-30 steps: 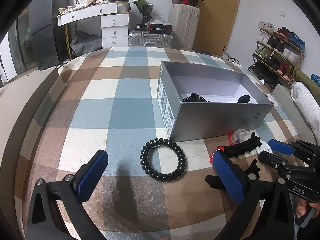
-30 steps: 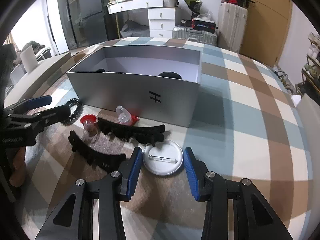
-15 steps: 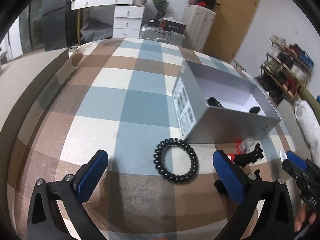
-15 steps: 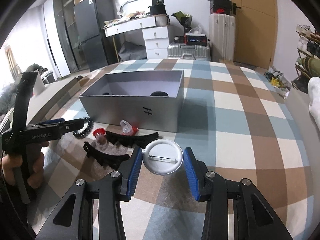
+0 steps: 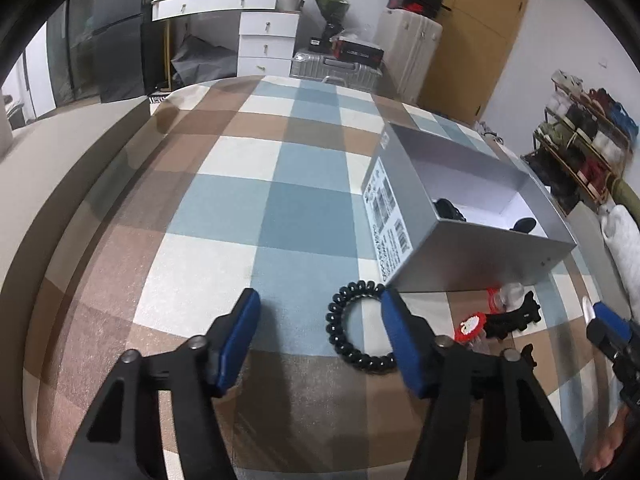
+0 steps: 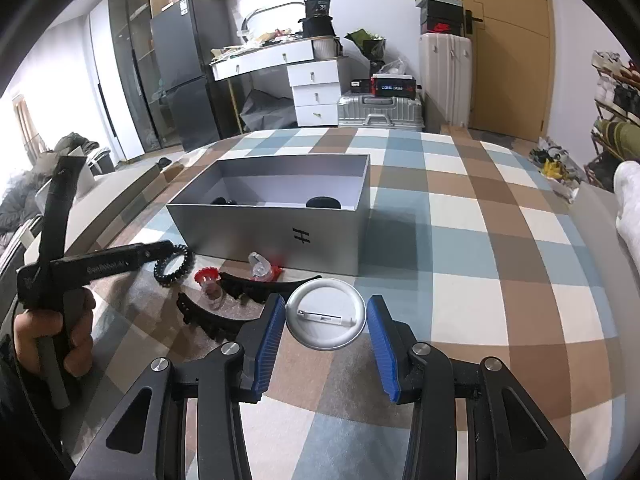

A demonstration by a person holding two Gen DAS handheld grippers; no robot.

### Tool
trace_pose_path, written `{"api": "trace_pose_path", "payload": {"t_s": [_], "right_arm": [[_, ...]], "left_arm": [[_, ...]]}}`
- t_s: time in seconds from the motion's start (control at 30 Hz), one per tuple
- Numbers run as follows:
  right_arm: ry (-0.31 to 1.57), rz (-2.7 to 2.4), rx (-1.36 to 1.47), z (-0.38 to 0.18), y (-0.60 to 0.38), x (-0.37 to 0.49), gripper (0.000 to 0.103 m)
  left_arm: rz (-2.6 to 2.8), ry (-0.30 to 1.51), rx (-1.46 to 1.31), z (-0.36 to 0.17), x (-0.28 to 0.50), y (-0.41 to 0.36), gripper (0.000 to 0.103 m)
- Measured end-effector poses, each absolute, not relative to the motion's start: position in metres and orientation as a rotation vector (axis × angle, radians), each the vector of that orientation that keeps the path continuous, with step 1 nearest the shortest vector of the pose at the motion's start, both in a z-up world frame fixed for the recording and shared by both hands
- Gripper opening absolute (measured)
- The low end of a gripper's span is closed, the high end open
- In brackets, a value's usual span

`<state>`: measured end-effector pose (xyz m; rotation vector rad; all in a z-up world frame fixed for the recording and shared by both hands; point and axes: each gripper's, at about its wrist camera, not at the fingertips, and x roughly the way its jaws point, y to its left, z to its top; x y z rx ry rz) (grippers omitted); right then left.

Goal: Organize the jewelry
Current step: 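Close the right gripper on the white round lid while the left gripper grasps a black coiled hair tie, then carry the white lid with the right gripper while the left gripper carries the hair tie over the box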

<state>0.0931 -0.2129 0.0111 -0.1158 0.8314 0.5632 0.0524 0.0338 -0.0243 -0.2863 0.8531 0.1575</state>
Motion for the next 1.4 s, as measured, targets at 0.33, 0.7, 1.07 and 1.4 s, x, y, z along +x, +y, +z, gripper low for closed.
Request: {"api": "trace_pose_path", "payload": {"t_s": [0.33, 0.7, 1.07, 1.4], "right_arm": [[0.813, 0.579, -0.128, 0.021, -0.208, 0.089, 0.042], [0.815, 0.591, -0.124, 0.022, -0.206, 0.087, 0.042], [0.829, 0.605, -0.113, 0.015, -0.205, 0.089, 0.042], [0.803, 0.608, -0.119, 0.022, -0.203, 0.090, 0.042]], "left_arm": [[0.148, 0.875, -0.220, -0.024, 0.056, 0.029, 0.035], [0.106, 0.901, -0.039, -0.025, 0.059, 0.013, 0.005], [0.077, 0.813, -0.088, -0.010, 0.047, 0.013, 0.005], [0.054, 0.679, -0.115, 0.016, 0.044, 0.016, 0.005]]}}
